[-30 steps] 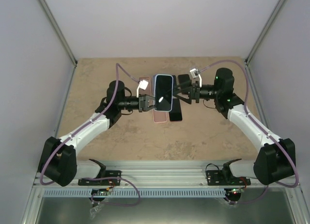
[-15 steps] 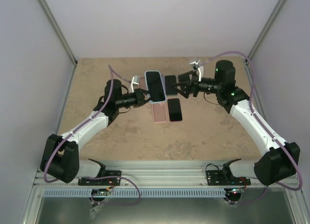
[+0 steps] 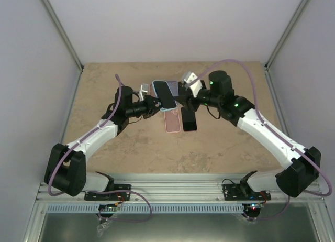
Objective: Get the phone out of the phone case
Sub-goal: Remove the phone case from the phone.
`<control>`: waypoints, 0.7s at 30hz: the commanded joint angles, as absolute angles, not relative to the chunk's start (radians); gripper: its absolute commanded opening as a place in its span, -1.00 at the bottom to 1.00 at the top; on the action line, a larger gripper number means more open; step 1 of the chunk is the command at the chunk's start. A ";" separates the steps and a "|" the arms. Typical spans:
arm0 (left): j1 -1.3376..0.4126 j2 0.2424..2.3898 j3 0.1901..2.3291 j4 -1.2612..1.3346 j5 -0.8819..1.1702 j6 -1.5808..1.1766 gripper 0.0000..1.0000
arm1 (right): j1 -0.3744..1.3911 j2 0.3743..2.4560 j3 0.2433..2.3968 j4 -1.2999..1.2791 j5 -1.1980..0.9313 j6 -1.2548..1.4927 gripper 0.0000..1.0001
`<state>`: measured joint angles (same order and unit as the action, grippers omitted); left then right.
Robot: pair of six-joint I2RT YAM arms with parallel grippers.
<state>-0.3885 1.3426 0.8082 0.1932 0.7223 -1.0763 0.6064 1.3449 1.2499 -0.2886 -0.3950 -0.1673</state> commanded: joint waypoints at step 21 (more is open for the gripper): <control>-0.380 1.351 0.799 0.342 0.755 -1.180 -1.00 | 0.895 1.443 1.245 -0.257 0.074 -0.480 -0.11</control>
<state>-0.3851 1.3529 0.7952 0.2611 0.7349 -1.1721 0.8658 1.4277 1.2499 -0.2916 -0.0162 -0.4343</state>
